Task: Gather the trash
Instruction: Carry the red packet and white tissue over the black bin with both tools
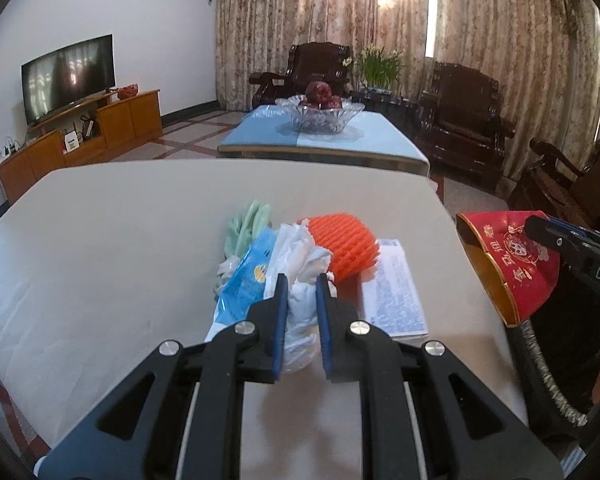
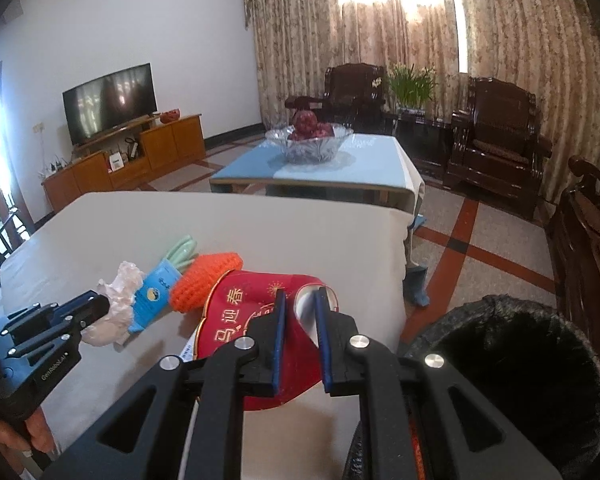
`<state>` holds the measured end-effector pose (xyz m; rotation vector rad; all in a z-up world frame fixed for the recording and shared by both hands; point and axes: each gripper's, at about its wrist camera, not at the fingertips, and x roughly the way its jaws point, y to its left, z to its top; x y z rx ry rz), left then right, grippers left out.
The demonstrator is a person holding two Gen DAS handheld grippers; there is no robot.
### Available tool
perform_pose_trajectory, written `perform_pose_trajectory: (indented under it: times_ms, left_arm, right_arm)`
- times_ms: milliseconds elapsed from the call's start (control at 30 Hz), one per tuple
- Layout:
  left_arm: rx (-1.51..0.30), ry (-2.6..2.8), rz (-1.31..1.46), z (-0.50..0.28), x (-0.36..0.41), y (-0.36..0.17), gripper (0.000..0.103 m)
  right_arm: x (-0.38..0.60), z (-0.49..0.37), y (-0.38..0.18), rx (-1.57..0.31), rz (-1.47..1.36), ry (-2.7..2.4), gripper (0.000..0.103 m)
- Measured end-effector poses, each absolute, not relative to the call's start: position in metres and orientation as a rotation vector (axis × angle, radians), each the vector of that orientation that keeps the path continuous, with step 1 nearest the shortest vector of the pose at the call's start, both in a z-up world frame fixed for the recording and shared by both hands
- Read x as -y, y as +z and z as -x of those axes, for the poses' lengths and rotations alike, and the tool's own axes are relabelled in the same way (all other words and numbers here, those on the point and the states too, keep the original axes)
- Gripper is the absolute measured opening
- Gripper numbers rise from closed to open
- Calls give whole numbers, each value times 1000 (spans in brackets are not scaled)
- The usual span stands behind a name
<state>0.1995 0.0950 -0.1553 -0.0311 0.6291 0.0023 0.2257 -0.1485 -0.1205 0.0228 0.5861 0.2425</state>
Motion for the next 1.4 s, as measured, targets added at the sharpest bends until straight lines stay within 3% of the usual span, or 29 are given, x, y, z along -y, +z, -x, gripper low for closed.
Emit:
perform_pose_trajectory:
  times_ms: [667,1400]
  left_arm:
    - [-538,-80,31,-167,-34,-101,13]
    - [-522,-377,-4,-168,102,-102,13]
  right_arm:
    - [193,-160,-68,-467,-37,182,14]
    - [307,-127,-59,-444,-71,-69,14]
